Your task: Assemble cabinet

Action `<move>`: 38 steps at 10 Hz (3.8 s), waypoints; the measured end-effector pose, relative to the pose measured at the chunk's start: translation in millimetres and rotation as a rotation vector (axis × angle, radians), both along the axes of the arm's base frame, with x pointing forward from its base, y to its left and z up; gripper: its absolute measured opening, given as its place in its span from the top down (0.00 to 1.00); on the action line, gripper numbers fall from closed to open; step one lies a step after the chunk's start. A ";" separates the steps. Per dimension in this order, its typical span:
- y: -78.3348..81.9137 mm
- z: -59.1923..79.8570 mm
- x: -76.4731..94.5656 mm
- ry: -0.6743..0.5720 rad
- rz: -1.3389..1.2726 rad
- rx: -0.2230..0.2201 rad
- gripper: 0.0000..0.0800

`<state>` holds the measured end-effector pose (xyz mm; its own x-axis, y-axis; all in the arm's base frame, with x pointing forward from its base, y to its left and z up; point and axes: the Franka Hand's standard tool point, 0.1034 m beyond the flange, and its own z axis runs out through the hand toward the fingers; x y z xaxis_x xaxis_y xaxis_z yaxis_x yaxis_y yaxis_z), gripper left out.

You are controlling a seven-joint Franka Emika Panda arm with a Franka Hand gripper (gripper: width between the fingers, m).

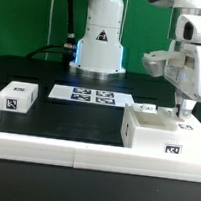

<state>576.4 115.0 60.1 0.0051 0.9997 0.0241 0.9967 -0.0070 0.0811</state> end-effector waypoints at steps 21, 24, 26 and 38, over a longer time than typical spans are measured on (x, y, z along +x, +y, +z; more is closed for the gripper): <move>-4.9 17.7 -66.1 -0.004 -0.048 -0.009 0.00; -5.0 17.0 -66.0 -0.003 -0.048 -0.008 0.00; -5.4 15.8 -68.0 -0.009 -0.049 -0.004 0.00; -15.2 -28.7 -152.2 0.025 -0.054 0.038 0.00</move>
Offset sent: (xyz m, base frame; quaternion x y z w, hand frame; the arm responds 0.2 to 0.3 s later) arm 0.0000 0.0000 0.0000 0.0000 0.0000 0.0000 1.0000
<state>424.2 99.8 31.3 0.0599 0.9963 0.0614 0.9965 -0.0633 0.0551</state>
